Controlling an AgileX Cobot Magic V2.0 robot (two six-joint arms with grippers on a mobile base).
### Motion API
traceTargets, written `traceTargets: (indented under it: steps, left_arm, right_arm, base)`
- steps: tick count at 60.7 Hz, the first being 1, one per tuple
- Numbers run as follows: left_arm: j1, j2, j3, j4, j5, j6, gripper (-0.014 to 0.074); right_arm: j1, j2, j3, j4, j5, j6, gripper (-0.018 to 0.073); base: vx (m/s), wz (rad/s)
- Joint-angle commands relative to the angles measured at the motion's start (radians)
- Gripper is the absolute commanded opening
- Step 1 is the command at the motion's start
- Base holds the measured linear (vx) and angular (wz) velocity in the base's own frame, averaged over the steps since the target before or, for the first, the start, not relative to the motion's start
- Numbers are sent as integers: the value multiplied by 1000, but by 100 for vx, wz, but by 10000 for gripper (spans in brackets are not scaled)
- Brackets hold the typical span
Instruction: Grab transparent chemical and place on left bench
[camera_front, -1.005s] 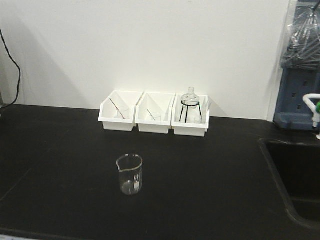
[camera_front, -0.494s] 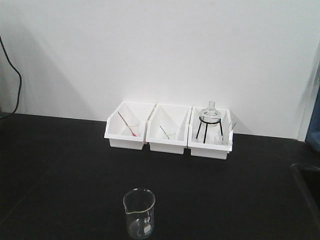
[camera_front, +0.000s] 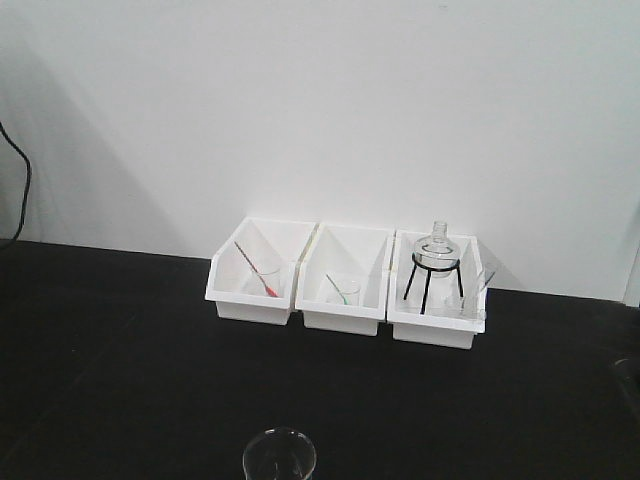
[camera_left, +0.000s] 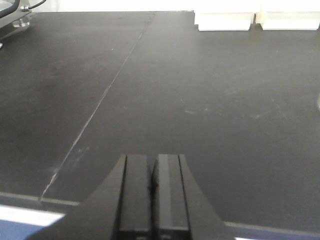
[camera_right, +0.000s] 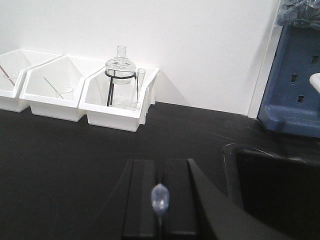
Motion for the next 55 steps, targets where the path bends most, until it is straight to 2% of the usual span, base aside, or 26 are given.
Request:
traceTargets:
  steps: [1, 38, 45, 55]
  left_arm:
    - [-2, -19, 16, -1, -78, -8, -3]
    - [-2, -19, 16, -1, -78, -8, -3]
    - [-2, -19, 16, -1, -78, -8, -3]
    - [-2, -19, 16, -1, -78, -8, -3]
  right_arm:
    - [-4, 5, -31, -7, -62, 2, 83]
    - [-4, 6, -31, -4, -83, 3, 83]
    - [-3, 41, -31, -6, -205, 3, 82]
    - [-3, 184, -57, -39, -474, 40, 32]
  base:
    - [9, -1]
    - [3, 0]
    - [0, 0]
    - [0, 0]
